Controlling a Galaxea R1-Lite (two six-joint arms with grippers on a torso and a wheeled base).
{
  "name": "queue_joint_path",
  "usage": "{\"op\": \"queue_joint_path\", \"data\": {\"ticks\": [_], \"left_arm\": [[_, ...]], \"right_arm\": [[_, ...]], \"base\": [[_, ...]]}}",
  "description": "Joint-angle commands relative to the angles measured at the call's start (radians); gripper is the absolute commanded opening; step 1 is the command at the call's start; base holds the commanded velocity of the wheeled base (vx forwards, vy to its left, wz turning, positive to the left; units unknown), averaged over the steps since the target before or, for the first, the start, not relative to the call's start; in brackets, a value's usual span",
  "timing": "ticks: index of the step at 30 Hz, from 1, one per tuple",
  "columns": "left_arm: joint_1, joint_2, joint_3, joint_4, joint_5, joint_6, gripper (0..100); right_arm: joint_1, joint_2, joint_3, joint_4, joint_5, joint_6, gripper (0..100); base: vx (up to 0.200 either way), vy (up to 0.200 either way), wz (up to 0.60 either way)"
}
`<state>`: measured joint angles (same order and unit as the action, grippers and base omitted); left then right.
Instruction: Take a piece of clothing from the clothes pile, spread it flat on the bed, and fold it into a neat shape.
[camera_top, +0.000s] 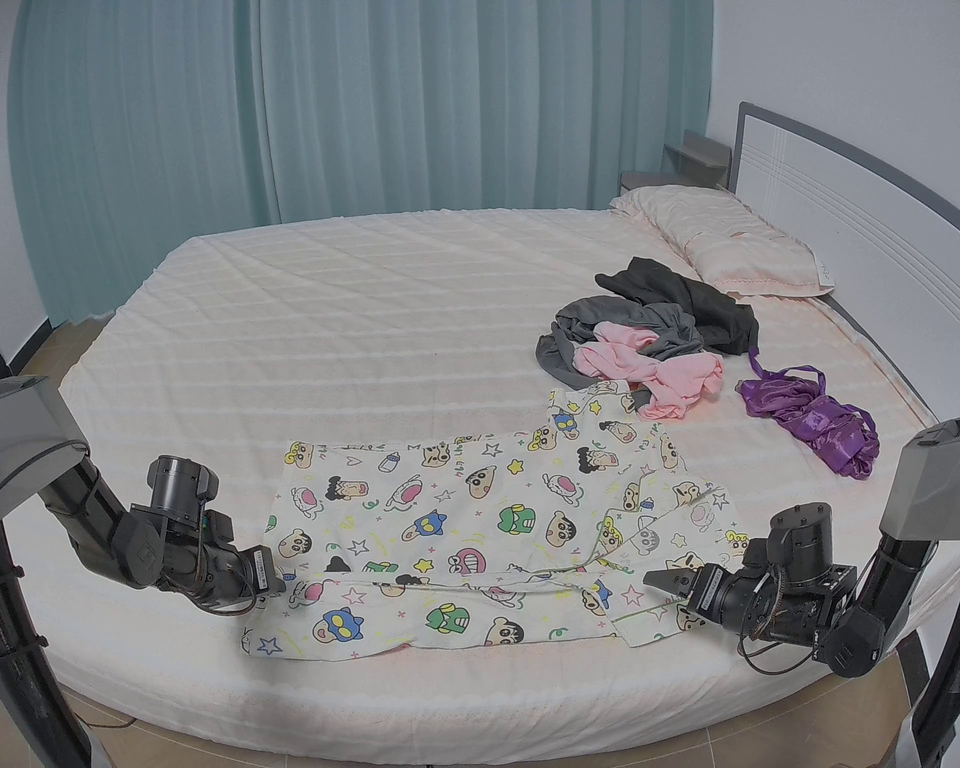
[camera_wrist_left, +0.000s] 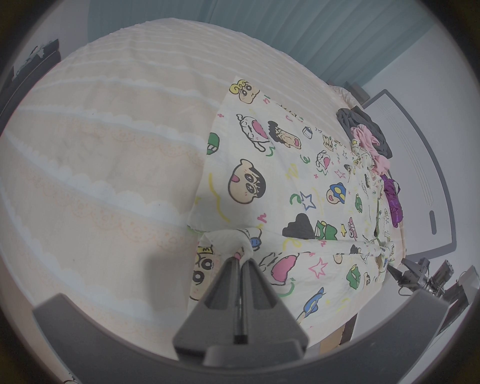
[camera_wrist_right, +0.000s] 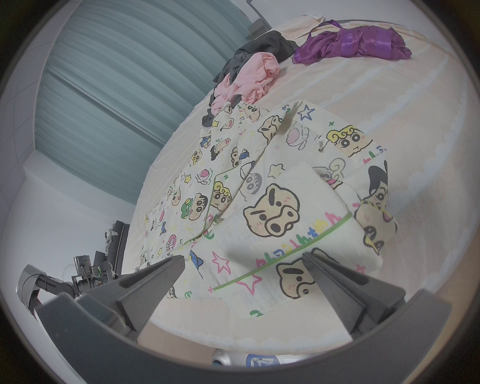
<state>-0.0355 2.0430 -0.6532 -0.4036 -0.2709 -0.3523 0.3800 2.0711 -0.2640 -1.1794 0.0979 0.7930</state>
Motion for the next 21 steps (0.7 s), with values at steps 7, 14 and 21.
{"op": "queue_joint_path", "data": {"ticks": [7,14,21], "left_arm": [[0.0,-0.029,0.003,0.002,0.001,0.0,0],[-0.001,-0.038,0.01,0.002,0.002,0.0,0],[-0.018,-0.041,0.01,0.003,0.015,-0.002,0]], "right_arm": [[-0.018,-0.016,0.037,-0.144,-0.003,-0.005,100],[-0.101,-0.016,0.062,-0.209,0.014,-0.195,100],[-0.248,0.09,-0.009,-0.172,0.143,-0.426,100]], "base": [[0.0,0.0,0.0],[0.0,0.0,0.0],[0.0,0.0,0.0]]}}
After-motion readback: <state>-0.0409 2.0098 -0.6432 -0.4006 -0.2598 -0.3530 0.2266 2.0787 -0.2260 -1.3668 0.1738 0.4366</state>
